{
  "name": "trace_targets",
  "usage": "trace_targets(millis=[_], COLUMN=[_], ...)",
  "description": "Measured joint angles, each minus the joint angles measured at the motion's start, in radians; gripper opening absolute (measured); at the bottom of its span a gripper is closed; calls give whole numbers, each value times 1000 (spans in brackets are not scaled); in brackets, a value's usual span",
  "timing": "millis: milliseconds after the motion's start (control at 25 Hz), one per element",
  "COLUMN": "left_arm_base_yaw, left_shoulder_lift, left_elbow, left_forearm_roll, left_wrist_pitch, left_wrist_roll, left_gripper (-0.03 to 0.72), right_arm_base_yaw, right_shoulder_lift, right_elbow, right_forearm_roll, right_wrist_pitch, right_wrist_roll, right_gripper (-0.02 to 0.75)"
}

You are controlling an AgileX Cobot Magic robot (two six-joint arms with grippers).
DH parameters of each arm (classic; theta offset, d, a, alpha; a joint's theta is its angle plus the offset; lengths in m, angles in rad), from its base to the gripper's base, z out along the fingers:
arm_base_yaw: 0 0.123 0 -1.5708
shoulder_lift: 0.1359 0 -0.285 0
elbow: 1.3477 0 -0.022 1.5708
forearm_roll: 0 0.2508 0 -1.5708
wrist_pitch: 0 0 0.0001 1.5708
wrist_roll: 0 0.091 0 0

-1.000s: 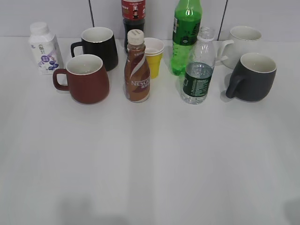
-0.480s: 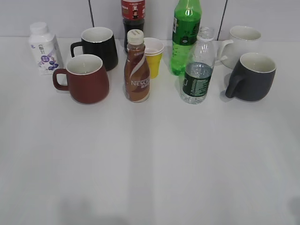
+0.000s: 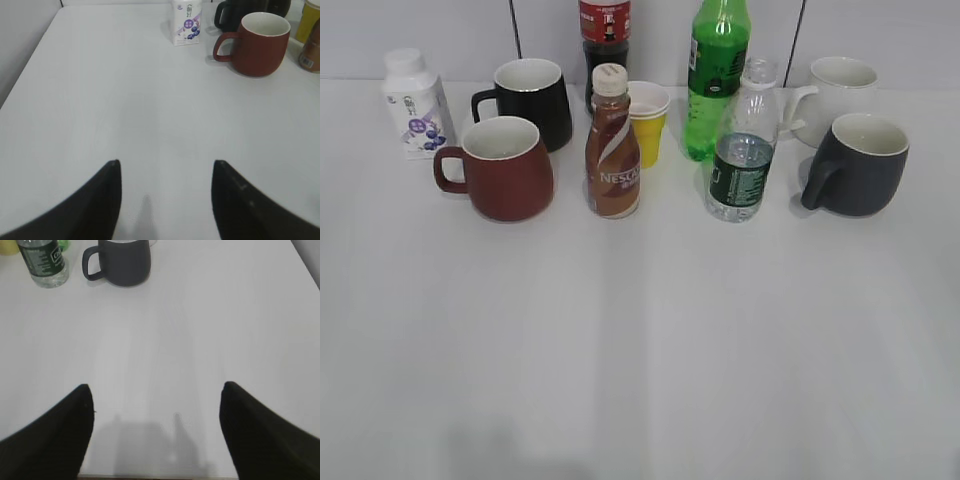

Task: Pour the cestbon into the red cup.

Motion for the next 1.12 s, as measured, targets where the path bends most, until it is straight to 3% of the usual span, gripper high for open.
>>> trace_targets(millis=[1120], left_arm_base_yaw=[36], left_shoulder_lift=[1], left_elbow=[1], left_forearm_roll=[-1], left_wrist_pitch=[0], left_wrist_roll=[0], left_gripper=[435], right_arm_base_yaw=[0], right_shoulder_lift=[-1], right_elbow=[0], right_forearm_roll=[2], right_wrist_pitch=[0], right_wrist_roll=[0], right_gripper=[589])
